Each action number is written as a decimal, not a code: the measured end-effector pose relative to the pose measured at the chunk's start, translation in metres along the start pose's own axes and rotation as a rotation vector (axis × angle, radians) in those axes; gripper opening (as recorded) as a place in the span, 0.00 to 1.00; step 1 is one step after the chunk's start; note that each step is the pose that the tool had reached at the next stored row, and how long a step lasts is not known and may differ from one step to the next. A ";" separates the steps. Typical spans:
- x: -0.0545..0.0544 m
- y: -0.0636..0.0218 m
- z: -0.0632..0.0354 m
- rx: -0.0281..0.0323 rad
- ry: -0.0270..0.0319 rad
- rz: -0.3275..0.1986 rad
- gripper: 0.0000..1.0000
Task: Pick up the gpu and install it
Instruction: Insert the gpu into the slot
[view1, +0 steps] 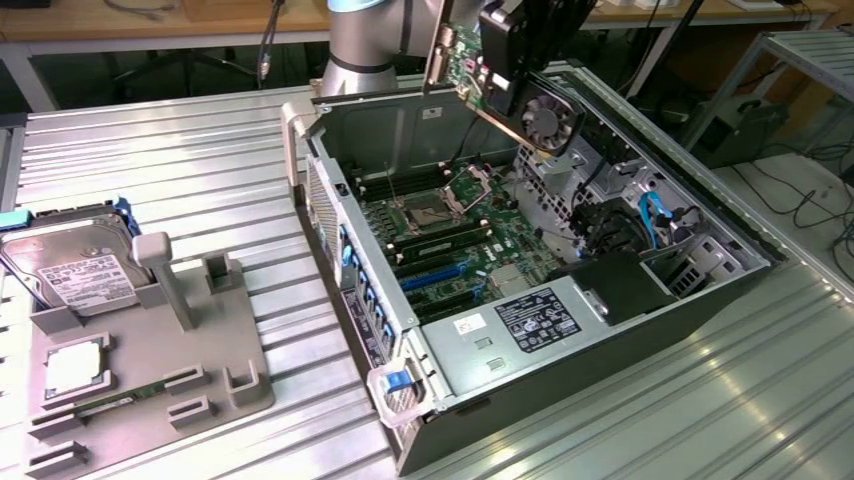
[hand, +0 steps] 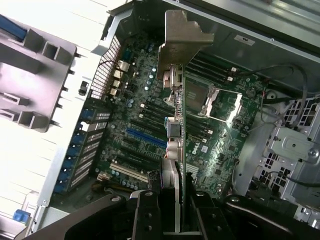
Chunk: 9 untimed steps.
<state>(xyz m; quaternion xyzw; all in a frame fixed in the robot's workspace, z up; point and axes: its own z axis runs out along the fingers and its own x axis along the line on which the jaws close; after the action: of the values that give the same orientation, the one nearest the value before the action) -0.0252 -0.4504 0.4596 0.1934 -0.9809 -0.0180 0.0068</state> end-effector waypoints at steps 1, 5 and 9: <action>0.000 0.0000 0.0000 0.0001 0.0003 -0.010 0.28; 0.000 0.0000 0.0000 0.0004 0.0022 -0.059 0.28; 0.000 0.0000 0.0000 0.0007 0.0039 -0.102 0.28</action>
<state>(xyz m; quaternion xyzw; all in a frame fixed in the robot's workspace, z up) -0.0252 -0.4504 0.4596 0.2434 -0.9697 -0.0177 0.0078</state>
